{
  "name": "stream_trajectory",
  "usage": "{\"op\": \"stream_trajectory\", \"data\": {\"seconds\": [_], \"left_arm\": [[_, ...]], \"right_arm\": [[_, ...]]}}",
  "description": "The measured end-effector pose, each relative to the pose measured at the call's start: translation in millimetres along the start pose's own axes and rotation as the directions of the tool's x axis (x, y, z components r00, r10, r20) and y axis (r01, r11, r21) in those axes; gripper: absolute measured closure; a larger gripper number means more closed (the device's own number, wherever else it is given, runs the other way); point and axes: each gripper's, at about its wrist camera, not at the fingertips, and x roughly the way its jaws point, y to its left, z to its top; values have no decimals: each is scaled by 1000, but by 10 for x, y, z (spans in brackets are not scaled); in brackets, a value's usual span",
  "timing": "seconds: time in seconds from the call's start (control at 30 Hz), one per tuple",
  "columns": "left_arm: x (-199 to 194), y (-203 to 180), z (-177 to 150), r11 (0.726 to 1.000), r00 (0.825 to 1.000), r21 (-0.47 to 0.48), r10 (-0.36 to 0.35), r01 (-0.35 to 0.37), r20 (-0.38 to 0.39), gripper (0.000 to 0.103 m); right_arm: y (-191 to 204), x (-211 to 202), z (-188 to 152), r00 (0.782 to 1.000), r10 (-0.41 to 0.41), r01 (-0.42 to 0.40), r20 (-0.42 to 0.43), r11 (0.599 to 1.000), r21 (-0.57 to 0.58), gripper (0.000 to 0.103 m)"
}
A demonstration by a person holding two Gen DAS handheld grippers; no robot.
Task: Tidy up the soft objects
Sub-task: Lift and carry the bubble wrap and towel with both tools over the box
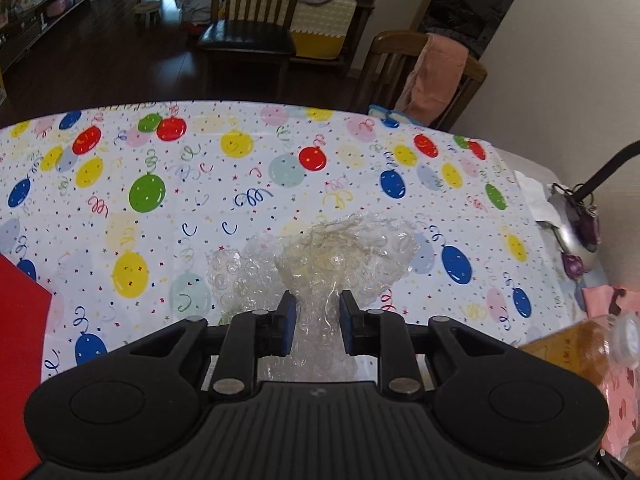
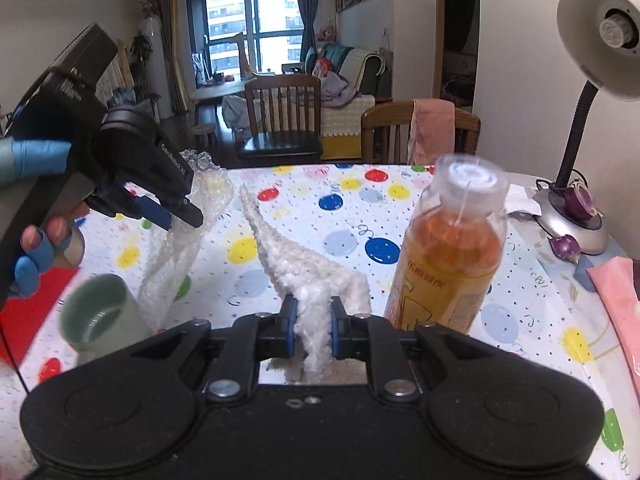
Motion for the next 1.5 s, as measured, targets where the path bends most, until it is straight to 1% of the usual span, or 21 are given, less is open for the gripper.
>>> {"op": "stream_trajectory", "data": {"seconds": [0.2,0.33,0.53,0.63,0.83,0.97,1.23,1.5], "left_arm": [[-397,-1,-72,997,998,61,-51,48,47,81],[-666,43,-145,993,994,93,-84,78,66,81],[-1045,203,-261,986,990,129,-119,108,78,81],[-1214,340,-299,985,988,129,-130,119,85,81],[-1515,702,-384,988,990,123,-104,92,91,81],[-1716,988,-433,991,991,108,-95,85,89,81],[-2123,1560,-483,995,990,93,-53,42,127,81],[-2501,2210,-527,997,984,71,-22,10,175,81]], "right_arm": [[1,-252,91,999,36,-36,16,999,29,89],[55,-438,164,998,51,-52,37,998,20,89],[251,-658,264,995,77,-77,65,997,-1,89],[355,-752,299,992,100,-100,74,995,-3,89],[668,-888,398,984,150,-149,99,989,-12,89],[922,-930,446,977,184,-180,110,983,-46,89],[1489,-905,564,960,259,-251,103,964,-86,89],[2087,-839,690,939,330,-316,98,939,-139,89]]}}
